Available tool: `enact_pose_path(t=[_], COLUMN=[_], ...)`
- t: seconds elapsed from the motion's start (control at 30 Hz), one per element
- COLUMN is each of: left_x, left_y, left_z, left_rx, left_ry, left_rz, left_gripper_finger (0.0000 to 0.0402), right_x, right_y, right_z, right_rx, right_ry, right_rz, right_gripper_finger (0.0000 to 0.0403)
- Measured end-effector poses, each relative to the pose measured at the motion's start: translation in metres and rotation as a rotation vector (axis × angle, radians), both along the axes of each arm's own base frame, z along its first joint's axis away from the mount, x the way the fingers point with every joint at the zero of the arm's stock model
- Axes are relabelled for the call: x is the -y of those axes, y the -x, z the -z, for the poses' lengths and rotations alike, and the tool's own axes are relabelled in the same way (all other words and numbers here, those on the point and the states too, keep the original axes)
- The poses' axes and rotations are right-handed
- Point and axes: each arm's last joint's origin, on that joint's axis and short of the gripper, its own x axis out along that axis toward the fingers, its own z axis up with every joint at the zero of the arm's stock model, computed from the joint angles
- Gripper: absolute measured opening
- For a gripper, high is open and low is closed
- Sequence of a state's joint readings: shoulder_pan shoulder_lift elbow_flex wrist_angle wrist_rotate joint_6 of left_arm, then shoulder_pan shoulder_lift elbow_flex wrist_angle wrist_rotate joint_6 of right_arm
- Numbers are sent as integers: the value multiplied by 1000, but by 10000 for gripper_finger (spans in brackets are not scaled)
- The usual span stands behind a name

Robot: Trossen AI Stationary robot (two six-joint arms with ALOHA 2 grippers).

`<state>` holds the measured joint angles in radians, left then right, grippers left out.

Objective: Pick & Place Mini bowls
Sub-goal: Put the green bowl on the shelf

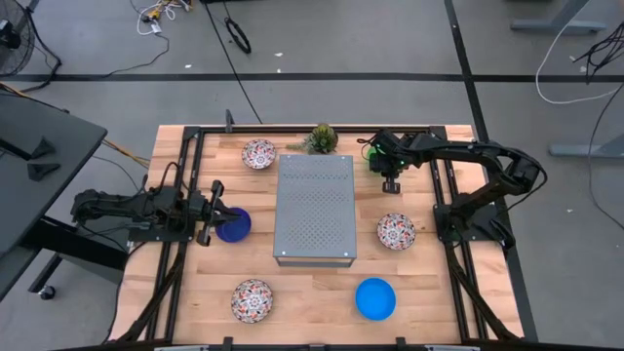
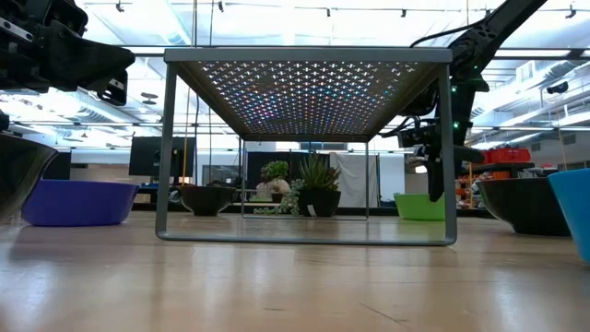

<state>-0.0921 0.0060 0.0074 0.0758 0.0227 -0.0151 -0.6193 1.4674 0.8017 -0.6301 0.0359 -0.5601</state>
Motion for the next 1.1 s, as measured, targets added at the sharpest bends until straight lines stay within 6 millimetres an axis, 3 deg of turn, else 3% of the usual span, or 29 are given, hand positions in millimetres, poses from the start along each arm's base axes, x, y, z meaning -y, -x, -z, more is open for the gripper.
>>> enact_pose_path(t=[0.67,1.1], left_x=[0,0], left_y=[0,0], left_z=[0,0], left_rx=[0,0], left_ry=[0,0], left_rz=[0,0], left_gripper_finger=[30,30], right_x=[-20,-23], right_y=[31,18], right_z=[-53,-120], right_rx=[58,164], right_ry=[102,172], right_rz=[37,2], right_gripper_finger=[0,0])
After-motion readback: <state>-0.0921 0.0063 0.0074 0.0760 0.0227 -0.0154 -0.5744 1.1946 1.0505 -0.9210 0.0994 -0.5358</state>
